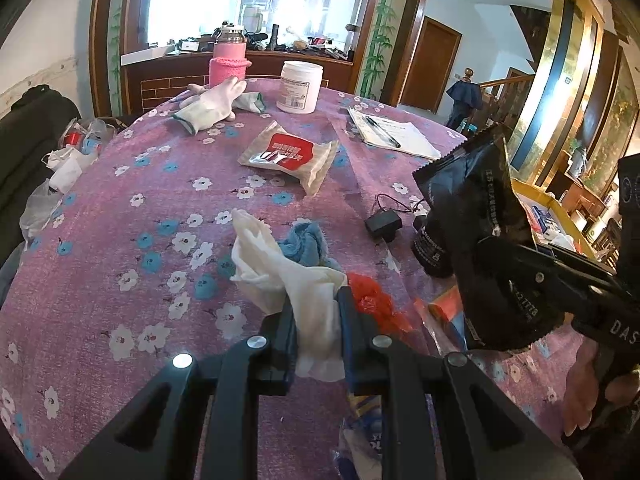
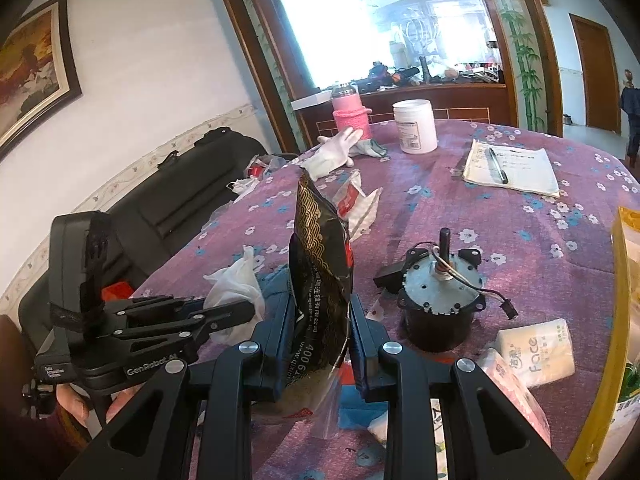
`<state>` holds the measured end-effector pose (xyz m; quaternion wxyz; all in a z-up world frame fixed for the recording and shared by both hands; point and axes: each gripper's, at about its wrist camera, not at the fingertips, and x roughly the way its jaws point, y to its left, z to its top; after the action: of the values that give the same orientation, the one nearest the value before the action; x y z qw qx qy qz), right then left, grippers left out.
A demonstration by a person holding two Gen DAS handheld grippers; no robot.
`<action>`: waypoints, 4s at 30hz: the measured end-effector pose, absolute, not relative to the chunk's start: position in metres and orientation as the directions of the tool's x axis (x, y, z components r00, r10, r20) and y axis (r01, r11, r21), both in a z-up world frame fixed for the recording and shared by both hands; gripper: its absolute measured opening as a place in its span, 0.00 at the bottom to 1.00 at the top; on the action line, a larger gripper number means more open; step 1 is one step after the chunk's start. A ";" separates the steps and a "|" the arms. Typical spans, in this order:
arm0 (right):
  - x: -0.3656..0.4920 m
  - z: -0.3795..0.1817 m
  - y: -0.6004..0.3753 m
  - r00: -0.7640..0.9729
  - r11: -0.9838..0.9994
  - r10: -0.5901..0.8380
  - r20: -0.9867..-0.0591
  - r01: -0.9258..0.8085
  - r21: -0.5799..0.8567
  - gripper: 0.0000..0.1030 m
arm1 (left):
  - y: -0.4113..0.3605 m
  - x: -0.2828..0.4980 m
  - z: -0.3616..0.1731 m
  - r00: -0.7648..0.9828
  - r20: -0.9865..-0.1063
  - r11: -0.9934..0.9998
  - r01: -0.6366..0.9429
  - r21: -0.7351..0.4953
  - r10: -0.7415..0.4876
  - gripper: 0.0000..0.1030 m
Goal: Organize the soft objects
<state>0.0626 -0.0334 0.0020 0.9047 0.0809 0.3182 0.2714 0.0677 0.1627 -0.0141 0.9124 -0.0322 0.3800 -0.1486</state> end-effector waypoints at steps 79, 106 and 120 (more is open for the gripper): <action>0.020 0.008 -0.399 0.830 0.607 -0.046 -0.555 0.465 0.644 0.26 | -0.215 0.088 0.002 0.273 -0.803 0.661 0.727 -0.188 -0.529 0.18; 0.022 0.041 -0.356 0.856 0.725 -0.126 -0.501 0.424 0.542 0.64 | -0.171 0.080 0.035 0.373 -0.758 0.708 0.687 -0.163 -0.536 0.58; 0.042 0.053 -0.285 0.883 0.874 -0.017 -0.469 0.241 0.422 0.64 | -0.085 0.051 0.046 0.397 -0.736 0.741 0.638 -0.207 -0.548 0.58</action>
<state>0.0419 -0.2849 0.0527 0.9398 0.2413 0.2321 -0.0687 0.0514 -0.0853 0.0455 0.8341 0.0541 0.4183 -0.3555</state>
